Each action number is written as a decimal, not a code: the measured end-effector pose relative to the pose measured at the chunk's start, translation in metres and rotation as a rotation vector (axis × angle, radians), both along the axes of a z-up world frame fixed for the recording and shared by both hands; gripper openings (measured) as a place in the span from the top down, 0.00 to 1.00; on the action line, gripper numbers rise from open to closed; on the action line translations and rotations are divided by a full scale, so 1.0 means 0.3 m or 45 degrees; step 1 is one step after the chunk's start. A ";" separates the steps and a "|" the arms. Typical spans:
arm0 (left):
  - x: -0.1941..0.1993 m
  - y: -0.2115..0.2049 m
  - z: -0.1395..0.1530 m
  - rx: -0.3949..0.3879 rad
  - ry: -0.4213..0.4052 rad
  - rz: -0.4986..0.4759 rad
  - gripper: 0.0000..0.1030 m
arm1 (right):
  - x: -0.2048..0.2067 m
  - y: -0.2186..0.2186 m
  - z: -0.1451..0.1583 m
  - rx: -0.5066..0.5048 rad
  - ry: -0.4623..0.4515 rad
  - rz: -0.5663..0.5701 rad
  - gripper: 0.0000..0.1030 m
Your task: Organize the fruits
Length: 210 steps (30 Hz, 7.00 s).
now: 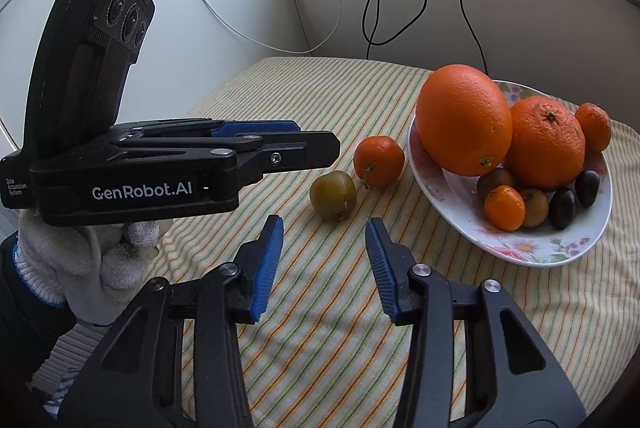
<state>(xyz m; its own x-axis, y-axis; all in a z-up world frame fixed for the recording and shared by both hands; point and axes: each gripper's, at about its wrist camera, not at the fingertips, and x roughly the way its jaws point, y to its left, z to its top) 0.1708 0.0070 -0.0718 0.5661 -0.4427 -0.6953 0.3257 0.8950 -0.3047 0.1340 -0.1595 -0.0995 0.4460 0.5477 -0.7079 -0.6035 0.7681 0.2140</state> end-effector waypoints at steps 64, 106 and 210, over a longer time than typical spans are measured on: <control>0.118 -0.012 -0.082 -0.095 0.117 -0.066 0.70 | 0.128 0.050 -0.086 -0.010 0.111 -0.053 0.72; 0.101 -0.160 0.152 -0.109 -0.082 -0.033 0.70 | 0.050 -0.469 0.092 0.144 -0.054 -0.326 0.72; -0.254 -0.289 0.219 0.243 -0.369 0.137 0.29 | -0.151 -0.496 0.219 -0.011 -0.346 -0.452 0.11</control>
